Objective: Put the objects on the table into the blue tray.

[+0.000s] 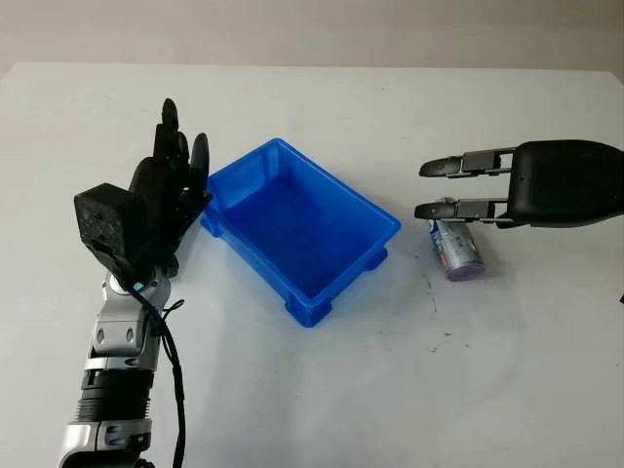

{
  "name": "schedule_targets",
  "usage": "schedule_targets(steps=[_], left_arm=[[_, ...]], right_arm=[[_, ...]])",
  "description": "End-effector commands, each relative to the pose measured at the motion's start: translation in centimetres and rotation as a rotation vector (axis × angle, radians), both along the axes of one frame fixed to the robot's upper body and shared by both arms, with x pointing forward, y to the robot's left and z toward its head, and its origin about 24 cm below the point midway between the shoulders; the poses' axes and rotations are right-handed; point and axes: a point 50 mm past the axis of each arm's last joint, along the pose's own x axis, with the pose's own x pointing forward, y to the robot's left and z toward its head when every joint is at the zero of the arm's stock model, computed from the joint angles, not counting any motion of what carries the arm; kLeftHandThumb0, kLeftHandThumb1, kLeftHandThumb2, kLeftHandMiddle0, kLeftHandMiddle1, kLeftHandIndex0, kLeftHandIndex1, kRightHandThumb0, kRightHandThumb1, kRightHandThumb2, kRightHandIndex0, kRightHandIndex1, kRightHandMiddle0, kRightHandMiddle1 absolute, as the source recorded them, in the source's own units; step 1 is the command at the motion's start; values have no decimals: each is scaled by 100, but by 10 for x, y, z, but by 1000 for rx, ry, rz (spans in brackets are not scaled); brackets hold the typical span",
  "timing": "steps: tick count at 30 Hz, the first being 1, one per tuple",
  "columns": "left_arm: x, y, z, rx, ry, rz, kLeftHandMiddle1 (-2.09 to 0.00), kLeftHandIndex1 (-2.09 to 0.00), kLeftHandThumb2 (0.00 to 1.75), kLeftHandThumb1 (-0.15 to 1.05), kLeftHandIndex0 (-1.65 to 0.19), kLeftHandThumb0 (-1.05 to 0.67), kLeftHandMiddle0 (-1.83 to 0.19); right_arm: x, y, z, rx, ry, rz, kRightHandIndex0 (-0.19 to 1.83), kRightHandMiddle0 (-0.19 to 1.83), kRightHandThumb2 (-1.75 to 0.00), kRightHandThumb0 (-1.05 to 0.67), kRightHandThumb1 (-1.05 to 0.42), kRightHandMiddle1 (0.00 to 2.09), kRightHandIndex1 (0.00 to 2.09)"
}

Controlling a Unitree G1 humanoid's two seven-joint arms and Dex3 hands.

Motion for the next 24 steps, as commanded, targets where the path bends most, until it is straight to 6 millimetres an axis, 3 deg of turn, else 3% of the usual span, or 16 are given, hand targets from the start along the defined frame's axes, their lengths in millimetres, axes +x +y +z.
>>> schedule_targets(steps=[1, 13, 24], left_arm=[[1, 0, 8, -3, -31, 0, 0, 0, 62, 105, 19, -77, 19], [2, -2, 8, -2, -35, 0, 0, 0, 63, 105, 19, -78, 19], [-1, -2, 7, 18, -37, 10, 0, 0, 64, 105, 19, -79, 19]], right_arm=[[2, 1, 8, -2, -17, -9, 22, 23, -8, -27, -104, 9, 6], [5, 8, -1, -25, 27, -39, 21, 21, -11, -22, -104, 6, 5], [9, 18, -12, 8, 47, 19, 26, 28, -5, -27, -100, 9, 7]])
